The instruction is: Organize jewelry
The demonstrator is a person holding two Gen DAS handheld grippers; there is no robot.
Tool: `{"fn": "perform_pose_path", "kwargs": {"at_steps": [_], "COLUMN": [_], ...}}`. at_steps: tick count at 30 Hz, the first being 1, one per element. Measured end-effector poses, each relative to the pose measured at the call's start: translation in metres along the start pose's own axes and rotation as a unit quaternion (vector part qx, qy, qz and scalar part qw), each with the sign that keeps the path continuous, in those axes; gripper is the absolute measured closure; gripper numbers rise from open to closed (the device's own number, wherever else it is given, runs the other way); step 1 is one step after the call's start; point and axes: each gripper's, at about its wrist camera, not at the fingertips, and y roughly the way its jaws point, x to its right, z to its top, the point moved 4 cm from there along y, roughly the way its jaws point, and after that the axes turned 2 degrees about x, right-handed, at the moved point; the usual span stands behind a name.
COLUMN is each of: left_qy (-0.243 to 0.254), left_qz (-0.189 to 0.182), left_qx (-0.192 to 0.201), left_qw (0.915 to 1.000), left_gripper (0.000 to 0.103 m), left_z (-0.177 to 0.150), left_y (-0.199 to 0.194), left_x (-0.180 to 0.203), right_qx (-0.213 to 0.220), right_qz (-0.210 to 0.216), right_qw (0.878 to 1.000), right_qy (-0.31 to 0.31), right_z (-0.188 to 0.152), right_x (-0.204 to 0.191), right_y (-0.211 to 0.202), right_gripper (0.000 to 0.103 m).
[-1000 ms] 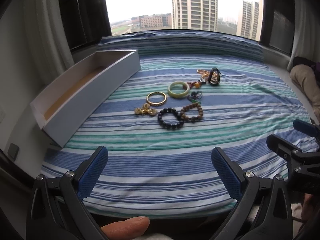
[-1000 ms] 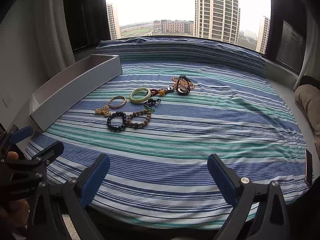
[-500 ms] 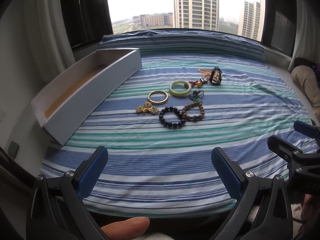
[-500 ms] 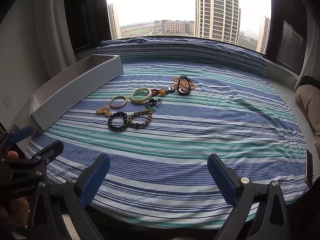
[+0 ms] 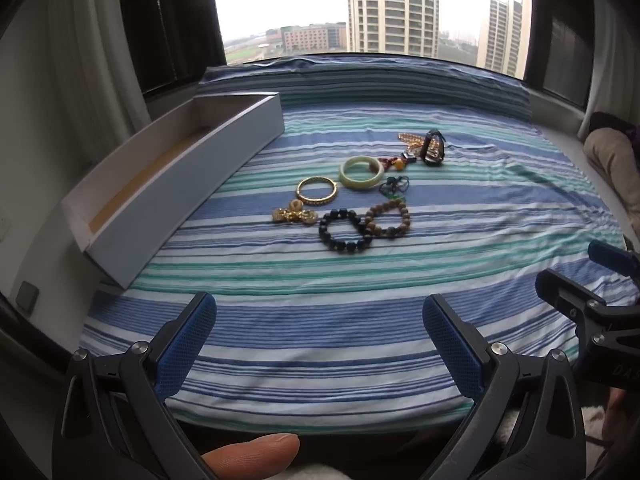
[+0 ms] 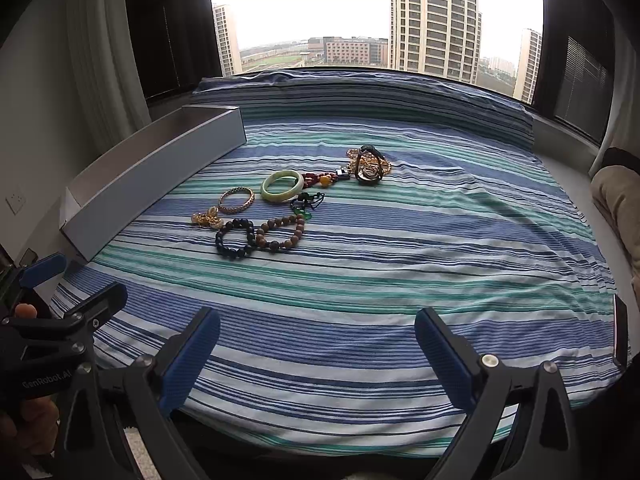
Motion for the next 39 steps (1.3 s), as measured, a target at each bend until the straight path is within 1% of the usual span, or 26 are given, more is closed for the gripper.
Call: {"fn": "perform_pose_path", "kwargs": {"at_steps": [39], "left_qy": [0.001], "left_qz": [0.001], "left_qx": [-0.006], "left_qw": [1.0000], "left_gripper": [0.000], "left_z": [-0.0033], "left_y": [0.0023], "left_x": [0.0005], "right_qx": [-0.005], "right_qz": [0.002], "right_qw": [1.000], "right_qy": [-0.001], "right_z": [-0.0060], "right_x": [-0.0036], "right_y": [0.0010], "right_gripper": [0.003]}}
